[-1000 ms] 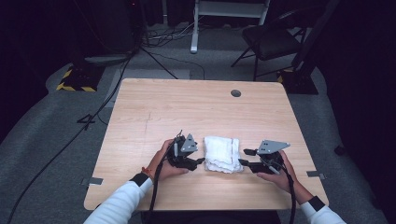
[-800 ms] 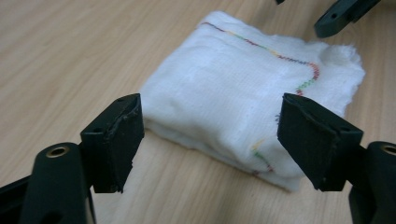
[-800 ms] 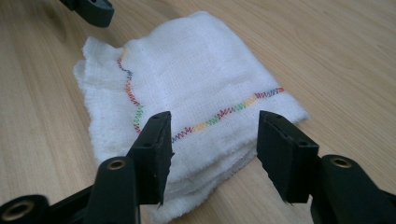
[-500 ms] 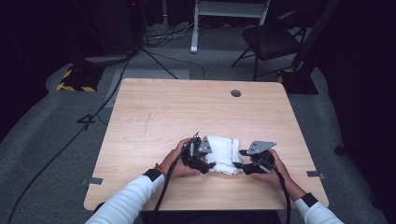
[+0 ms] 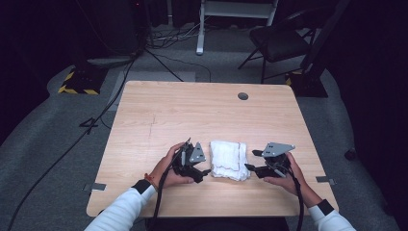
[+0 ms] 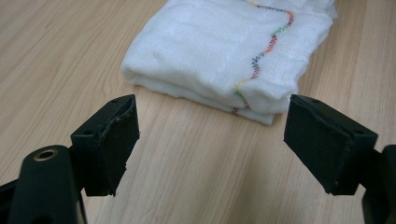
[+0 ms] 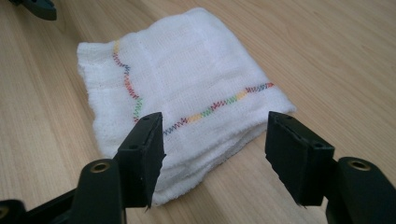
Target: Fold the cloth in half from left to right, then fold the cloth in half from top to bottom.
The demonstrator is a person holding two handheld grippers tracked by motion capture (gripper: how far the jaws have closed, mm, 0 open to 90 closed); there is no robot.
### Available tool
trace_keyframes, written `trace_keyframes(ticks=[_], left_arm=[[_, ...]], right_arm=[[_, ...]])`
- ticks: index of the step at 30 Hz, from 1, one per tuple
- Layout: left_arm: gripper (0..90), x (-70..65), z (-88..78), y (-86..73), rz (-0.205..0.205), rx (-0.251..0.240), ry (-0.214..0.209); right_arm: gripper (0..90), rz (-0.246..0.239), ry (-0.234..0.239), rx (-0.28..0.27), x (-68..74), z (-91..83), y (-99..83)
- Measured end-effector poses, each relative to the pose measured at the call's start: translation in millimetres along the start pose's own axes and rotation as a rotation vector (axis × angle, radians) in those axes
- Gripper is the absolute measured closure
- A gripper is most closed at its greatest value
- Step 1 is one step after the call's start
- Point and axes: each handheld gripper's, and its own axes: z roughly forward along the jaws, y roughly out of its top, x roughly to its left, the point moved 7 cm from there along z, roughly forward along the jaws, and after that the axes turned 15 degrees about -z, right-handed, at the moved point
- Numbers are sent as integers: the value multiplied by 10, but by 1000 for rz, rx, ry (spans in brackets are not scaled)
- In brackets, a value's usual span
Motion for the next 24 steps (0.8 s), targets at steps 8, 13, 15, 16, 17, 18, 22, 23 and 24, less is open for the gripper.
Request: trace_keyframes(ticks=[8, 13, 15, 16, 17, 18, 22, 23, 24], left_arm=[[183, 164, -191, -142, -9, 5, 46], [183, 261, -288, -269, -21, 10, 95], [186, 296, -325, -311, -30, 17, 105], [187, 317, -345, -333, -35, 17, 115], [187, 345, -372, -364, -39, 23, 130], [187, 363, -384, -379, -40, 24, 136], [186, 444, -469, -460, -57, 28, 171], [185, 468, -500, -485, -59, 29, 188], [186, 482, -523, -505, -64, 27, 196]], right_arm=[[352, -4, -12, 11, -42, -62, -15], [330, 9, -27, 23, -81, -130, -89], [322, 18, -42, 28, -114, -171, -133], [319, 22, -47, 29, -127, -186, -151], [313, 21, -57, 34, -150, -211, -179], [311, 33, -68, 33, -171, -240, -210], [297, 60, -95, 45, -234, -344, -326], [297, 67, -99, 49, -238, -362, -348], [293, 71, -109, 55, -254, -391, -385]])
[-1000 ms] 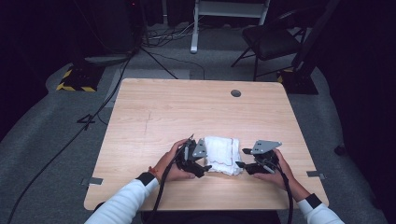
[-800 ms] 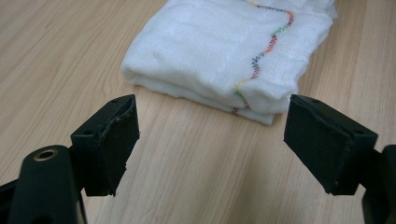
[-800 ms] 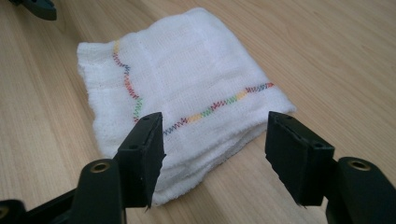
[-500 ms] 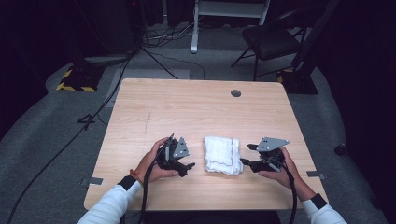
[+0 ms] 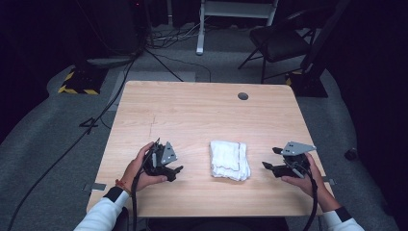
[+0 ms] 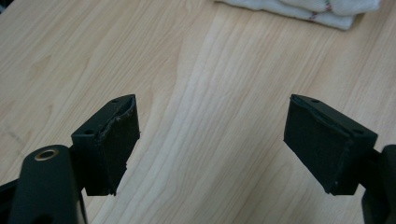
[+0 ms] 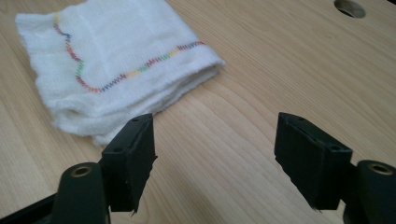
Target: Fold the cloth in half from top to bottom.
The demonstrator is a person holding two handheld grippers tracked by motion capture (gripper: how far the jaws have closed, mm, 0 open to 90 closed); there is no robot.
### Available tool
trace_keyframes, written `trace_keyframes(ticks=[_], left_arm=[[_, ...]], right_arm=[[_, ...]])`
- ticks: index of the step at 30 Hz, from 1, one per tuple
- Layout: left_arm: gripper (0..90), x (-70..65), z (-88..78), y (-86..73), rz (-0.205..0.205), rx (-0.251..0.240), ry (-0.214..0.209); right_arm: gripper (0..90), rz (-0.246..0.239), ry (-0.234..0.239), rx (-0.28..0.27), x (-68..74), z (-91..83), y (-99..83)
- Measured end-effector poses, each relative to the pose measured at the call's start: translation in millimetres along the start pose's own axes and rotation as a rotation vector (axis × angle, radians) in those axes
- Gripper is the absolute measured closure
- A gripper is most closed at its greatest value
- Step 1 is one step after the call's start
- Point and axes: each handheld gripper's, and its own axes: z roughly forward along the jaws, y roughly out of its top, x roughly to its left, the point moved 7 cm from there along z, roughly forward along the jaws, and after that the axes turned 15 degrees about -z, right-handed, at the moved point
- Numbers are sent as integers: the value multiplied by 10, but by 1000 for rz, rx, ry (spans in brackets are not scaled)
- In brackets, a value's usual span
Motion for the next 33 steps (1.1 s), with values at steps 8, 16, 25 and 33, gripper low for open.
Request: trace_keyframes(ticks=[8, 16, 25, 33], left_arm=[[183, 184, -130, -176, -31, 6, 68], [195, 289, -110, -359, -59, 32, 103], [191, 378, -73, -546, -124, 33, 69], [190, 488, -100, -701, -235, 19, 11]], right_arm=[[286, 37, -54, 26, -116, -141, -240], [286, 55, -83, 59, -178, -196, -443], [279, 101, -94, 99, -226, -216, -733], [252, 190, -91, 101, -240, -226, -1005]])
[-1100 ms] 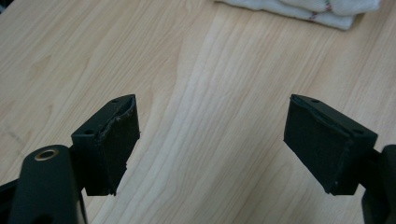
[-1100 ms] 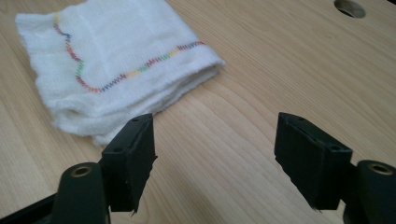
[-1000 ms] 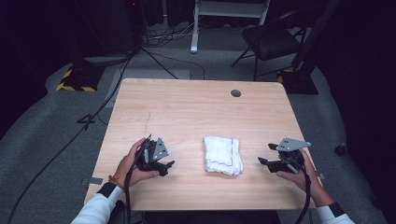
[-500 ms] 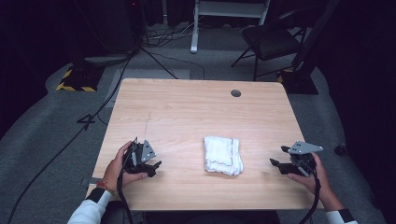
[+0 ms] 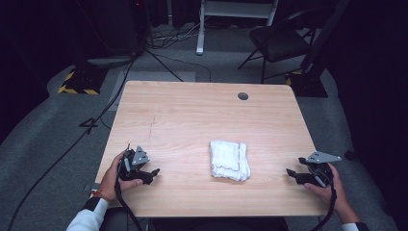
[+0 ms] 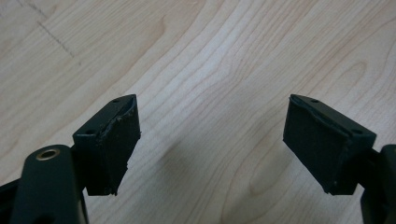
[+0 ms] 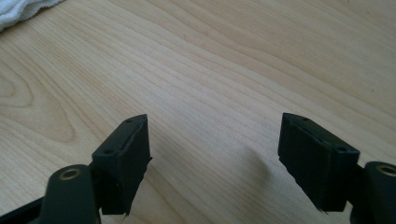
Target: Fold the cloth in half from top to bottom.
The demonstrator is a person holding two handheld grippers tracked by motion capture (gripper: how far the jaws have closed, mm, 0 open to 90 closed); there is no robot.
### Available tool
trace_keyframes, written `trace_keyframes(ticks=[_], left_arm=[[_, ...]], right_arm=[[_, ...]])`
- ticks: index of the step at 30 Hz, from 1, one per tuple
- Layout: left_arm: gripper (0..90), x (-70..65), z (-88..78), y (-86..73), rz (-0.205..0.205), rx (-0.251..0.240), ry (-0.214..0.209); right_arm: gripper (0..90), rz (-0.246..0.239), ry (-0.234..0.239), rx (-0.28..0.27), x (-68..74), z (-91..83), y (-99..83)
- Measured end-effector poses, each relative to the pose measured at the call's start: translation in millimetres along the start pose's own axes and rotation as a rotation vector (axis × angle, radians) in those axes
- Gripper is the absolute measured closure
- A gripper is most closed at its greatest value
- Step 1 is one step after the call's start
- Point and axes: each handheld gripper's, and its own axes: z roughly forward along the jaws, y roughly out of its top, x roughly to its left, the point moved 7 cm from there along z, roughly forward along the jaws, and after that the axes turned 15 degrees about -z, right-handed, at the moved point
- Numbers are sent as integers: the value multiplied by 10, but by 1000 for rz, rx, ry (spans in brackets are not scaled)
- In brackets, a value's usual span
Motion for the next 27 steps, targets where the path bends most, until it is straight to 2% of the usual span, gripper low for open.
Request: trace_keyframes(ticks=[8, 11, 12, 27], left_arm=[[185, 110, -6, -150, -57, 27, -18], [174, 150, 6, -193, -116, 4, -57], [172, 158, 9, -198, -115, -10, -59], [170, 154, 8, -201, -121, -8, -54]], right_arm=[[227, 82, -2, -19, -32, 16, -126], [219, 91, -12, -33, -26, 24, -129], [218, 91, -12, -38, -28, 26, -132], [209, 100, -23, -34, -36, 48, -117]])
